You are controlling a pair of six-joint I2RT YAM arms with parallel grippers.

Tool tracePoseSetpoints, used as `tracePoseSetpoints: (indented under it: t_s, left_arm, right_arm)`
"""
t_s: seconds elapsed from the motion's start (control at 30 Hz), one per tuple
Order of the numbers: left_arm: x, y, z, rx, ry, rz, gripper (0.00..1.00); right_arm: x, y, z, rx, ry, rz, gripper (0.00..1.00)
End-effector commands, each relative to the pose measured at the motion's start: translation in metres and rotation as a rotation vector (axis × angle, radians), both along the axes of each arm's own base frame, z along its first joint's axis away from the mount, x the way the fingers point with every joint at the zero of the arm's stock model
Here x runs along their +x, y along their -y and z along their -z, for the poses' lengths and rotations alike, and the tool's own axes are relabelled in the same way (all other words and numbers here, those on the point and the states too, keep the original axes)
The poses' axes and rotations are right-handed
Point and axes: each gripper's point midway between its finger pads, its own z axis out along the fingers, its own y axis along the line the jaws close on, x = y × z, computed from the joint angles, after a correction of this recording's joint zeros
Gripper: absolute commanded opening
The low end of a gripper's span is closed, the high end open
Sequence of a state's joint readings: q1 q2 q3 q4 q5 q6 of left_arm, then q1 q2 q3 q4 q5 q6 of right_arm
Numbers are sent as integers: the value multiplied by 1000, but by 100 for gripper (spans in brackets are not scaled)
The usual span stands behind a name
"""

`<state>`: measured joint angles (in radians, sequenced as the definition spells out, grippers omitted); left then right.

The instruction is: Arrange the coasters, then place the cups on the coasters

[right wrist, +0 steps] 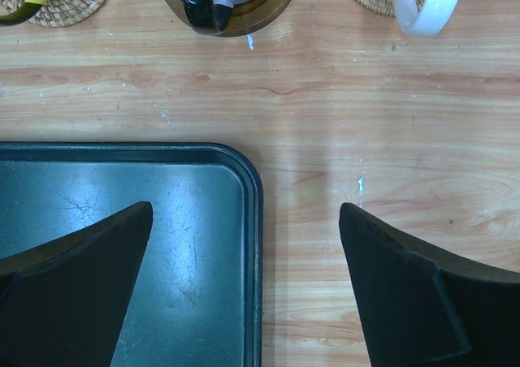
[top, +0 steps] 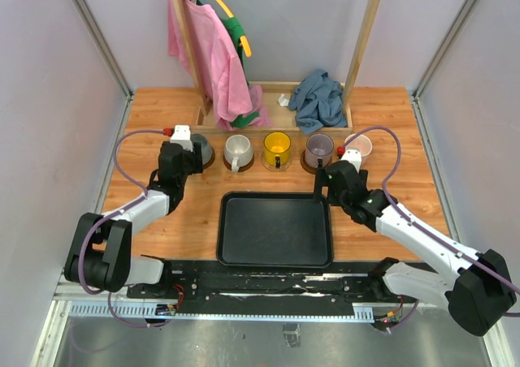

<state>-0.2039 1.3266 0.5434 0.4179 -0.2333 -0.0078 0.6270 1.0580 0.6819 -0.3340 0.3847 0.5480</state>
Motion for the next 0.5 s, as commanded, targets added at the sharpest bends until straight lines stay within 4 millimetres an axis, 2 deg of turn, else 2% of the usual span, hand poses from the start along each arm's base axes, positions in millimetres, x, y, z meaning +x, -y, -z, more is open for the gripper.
tracePoseSetpoints:
  t_s: [0.0, 0.47]
  left_arm:
    - [-7, -7, -4, -10, 3, -30, 66]
    - [-23, 3, 13, -69, -66, -5, 69]
  right_arm:
    - [6, -1, -14, 34, 28, 17, 99]
    - [2, -1, -14, 54, 24, 17, 99]
